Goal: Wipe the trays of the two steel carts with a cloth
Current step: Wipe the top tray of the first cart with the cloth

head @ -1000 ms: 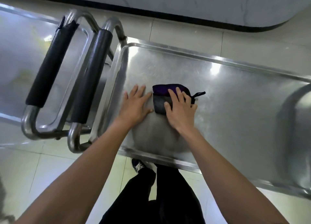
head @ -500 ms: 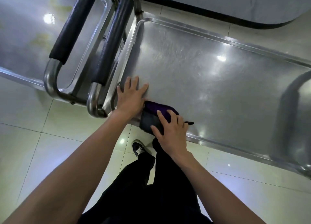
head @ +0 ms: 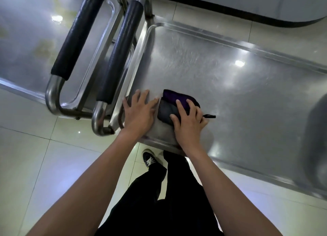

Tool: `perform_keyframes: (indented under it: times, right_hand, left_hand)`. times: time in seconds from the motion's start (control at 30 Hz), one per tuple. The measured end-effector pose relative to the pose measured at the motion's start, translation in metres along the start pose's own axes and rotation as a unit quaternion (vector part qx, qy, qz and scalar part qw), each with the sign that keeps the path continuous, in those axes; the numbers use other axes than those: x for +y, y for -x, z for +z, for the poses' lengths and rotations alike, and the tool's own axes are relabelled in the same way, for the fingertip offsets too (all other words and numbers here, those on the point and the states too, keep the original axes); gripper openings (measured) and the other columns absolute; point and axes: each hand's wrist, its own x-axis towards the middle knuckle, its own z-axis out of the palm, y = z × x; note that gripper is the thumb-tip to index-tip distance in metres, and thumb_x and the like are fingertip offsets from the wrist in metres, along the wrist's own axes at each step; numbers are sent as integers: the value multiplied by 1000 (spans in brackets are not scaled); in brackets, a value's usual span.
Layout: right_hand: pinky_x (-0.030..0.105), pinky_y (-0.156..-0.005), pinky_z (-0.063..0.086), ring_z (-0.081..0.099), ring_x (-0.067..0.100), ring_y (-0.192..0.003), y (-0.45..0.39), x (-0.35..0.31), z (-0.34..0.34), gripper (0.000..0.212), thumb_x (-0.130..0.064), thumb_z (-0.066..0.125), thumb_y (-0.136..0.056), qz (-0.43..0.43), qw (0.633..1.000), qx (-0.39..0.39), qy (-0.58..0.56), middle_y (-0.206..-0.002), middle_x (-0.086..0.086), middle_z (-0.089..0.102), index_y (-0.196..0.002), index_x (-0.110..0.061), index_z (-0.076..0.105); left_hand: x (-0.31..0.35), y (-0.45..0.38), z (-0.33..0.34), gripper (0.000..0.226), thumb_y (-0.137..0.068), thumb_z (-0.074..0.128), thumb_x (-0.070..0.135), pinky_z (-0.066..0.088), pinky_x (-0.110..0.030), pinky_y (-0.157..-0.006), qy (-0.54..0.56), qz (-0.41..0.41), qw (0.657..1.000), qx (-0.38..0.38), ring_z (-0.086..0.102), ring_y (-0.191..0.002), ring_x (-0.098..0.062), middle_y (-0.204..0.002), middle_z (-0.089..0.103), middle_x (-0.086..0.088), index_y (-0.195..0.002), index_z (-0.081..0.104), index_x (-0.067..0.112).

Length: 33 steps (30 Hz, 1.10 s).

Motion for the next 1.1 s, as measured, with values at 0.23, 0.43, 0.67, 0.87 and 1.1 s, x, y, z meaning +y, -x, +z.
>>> perform_keyframes:
  times: [0.23, 0.43, 0.67, 0.87, 1.1]
  right_hand:
    - [55, -101, 22, 26, 30, -138, -144, 0, -10, 51, -55, 43, -99, 12, 999, 6, -33, -155, 3, 33, -146, -37, 42]
    - [54, -104, 19, 30, 31, -138, -256, -4, -19, 51, -51, 43, -100, 5, 999, 41, -22, -154, 4, 35, -147, -32, 44]
    - [47, -115, 24, 34, 30, -136, -313, -5, -24, 51, -48, 46, -98, -42, 996, 59, -53, -148, 4, 43, -146, -28, 47]
    - [46, -112, 29, 33, 30, -135, -264, -16, -21, 51, -49, 46, -98, -80, 996, 32, -32, -147, 5, 42, -145, -28, 48]
    - [48, -116, 24, 27, 29, -139, -170, -40, -10, 56, -44, 41, -96, -116, 991, -39, -48, -150, 5, 38, -150, -29, 39]
  left_hand:
    - [20, -7, -3, 55, -88, 50, 67, 24, -64, -116, 0, -55, 998, -11, 15, -149, -32, -159, 23, 0, -136, 50, 40]
    - [30, -12, 1, 54, -88, 56, 65, 22, -61, -118, 2, -94, 995, -20, 11, -151, -32, -162, 23, -2, -135, 57, 37]
    - [33, -12, 10, 54, -91, 57, 59, 18, -60, -121, 27, -105, 994, -9, 1, -155, -27, -166, 17, 0, -139, 55, 35]
    - [28, -3, 15, 56, -94, 53, 56, 13, -59, -122, 41, -100, 994, -11, -8, -155, -27, -168, 6, 1, -145, 47, 35]
    - [31, 17, 12, 62, -97, 42, 55, 14, -56, -122, 15, -97, 995, -16, -4, -154, -28, -168, 4, -3, -154, 24, 37]
